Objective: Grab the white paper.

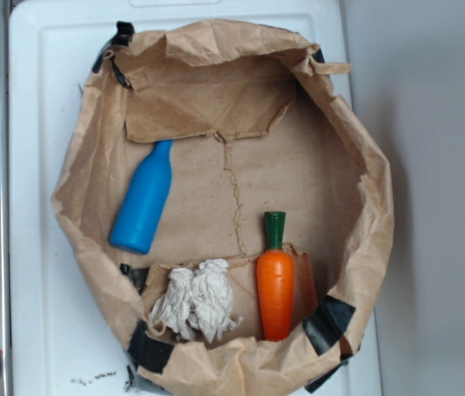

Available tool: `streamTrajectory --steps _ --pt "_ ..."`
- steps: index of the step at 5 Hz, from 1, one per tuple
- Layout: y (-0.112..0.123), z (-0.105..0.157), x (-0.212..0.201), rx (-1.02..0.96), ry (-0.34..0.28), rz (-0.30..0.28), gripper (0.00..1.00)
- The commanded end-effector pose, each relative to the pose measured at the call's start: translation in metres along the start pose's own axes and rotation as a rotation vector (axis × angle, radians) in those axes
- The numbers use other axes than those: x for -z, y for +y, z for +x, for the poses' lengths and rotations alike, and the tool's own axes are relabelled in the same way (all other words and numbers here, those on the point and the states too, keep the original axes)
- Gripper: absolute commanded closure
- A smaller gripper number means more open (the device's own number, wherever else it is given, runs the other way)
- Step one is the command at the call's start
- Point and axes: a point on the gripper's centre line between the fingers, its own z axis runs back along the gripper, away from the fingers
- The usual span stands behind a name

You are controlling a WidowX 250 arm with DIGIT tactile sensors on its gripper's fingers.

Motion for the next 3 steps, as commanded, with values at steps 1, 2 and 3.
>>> streamTrajectory --steps 1,2,3 --pt "0.013 0.035 0.014 -0.031 -0.044 0.010 0.00" --pt "0.012 0.052 0.036 -0.051 -0.035 0.038 0.00" --pt "0.005 0.061 0.058 -0.066 -0.014 0.059 0.00"
